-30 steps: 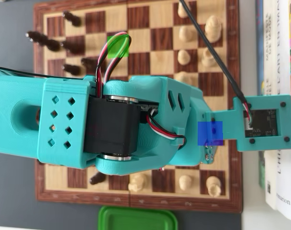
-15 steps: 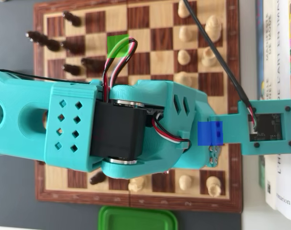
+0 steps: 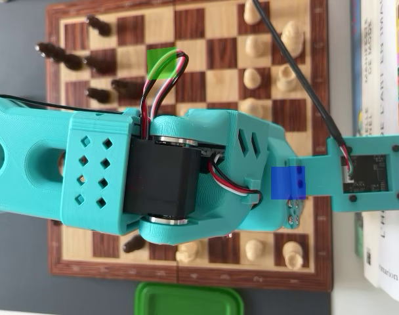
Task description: Play chess
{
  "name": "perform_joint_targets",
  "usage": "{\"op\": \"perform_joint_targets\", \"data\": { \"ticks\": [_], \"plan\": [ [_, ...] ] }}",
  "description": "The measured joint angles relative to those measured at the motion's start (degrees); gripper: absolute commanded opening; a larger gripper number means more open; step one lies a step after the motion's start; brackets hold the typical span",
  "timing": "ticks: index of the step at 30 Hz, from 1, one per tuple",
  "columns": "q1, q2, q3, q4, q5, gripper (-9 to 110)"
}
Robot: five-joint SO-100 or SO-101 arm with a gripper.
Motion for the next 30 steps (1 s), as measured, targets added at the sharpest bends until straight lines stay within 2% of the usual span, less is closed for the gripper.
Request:
{"op": "perform_joint_targets", "data": {
  "ticks": [5, 30],
  "plan": [
    [0.0, 0.0, 0.0, 0.0, 0.0, 7],
    [0.0, 0.1, 0.0, 0.0, 0.0, 3]
  ]
}}
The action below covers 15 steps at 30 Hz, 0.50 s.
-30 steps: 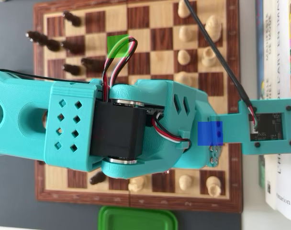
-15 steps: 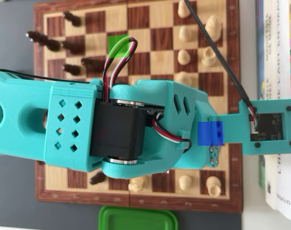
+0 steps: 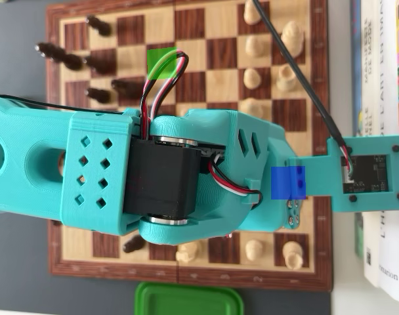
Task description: Play chess
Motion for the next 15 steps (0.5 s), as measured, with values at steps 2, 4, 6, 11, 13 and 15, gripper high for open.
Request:
{"op": "perform_joint_targets", "data": {
  "ticks": [2, 4, 6, 11, 13, 15],
  "plan": [
    [0.0, 0.8, 0.2, 0.0, 0.0, 3],
    [0.0, 2.9, 1.7, 0.0, 0.0, 3],
    [0.0, 4.9, 3.3, 0.0, 0.0, 3],
    [0.0, 9.8, 7.0, 0.0, 0.0, 3],
    [0.0, 11.2, 8.3, 0.0, 0.0, 3],
    [0.0, 12.6, 9.5, 0.0, 0.0, 3]
  ]
}}
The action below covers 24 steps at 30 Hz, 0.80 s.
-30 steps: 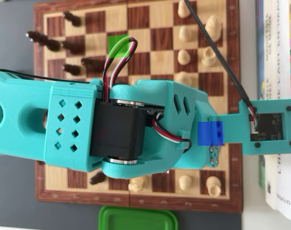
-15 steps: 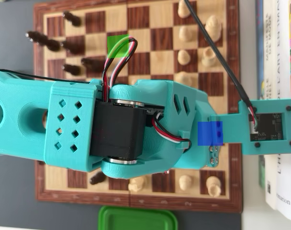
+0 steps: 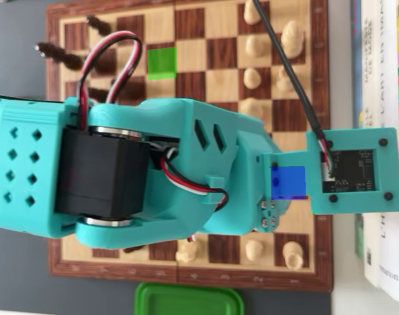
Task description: Play chess
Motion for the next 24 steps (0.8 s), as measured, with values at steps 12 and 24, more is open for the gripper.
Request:
{"op": "perform_joint_targets", "data": {
  "ticks": [12, 24],
  "plan": [
    [-0.4, 7.6, 3.1, 0.0, 0.0, 3],
    [-1.4, 17.1, 11.1, 0.0, 0.0, 3]
  ]
}}
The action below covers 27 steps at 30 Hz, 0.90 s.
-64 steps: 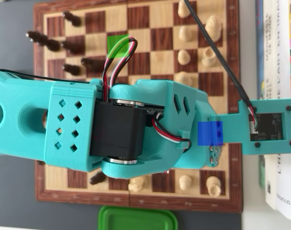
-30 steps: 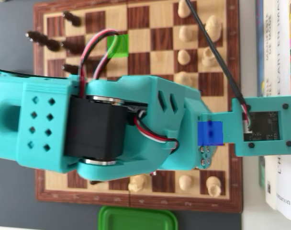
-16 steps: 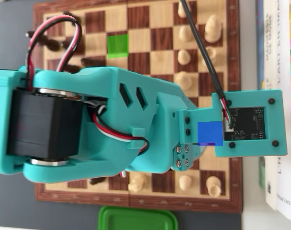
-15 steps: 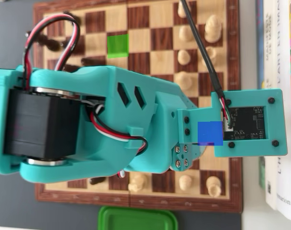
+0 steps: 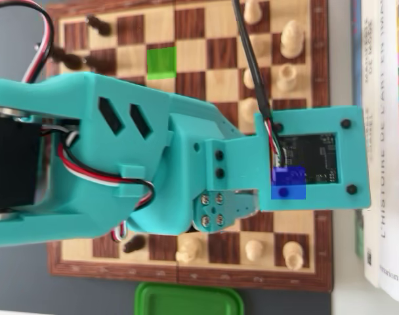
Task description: Play chess
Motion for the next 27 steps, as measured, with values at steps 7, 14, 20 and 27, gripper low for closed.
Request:
{"op": "perform_joint_targets", "data": {
  "ticks": [7, 14, 20, 27],
  "plan": [
    [-2.9, 6.6, 8.0, -5.2, 0.0, 3],
    [-3.4, 10.6, 12.6, -6.5, 0.0, 3],
    [-3.5, 15.4, 17.1, -6.5, 0.0, 3],
    [-6.4, 23.5, 24.0, -6.5, 0.2, 3]
  ]
}}
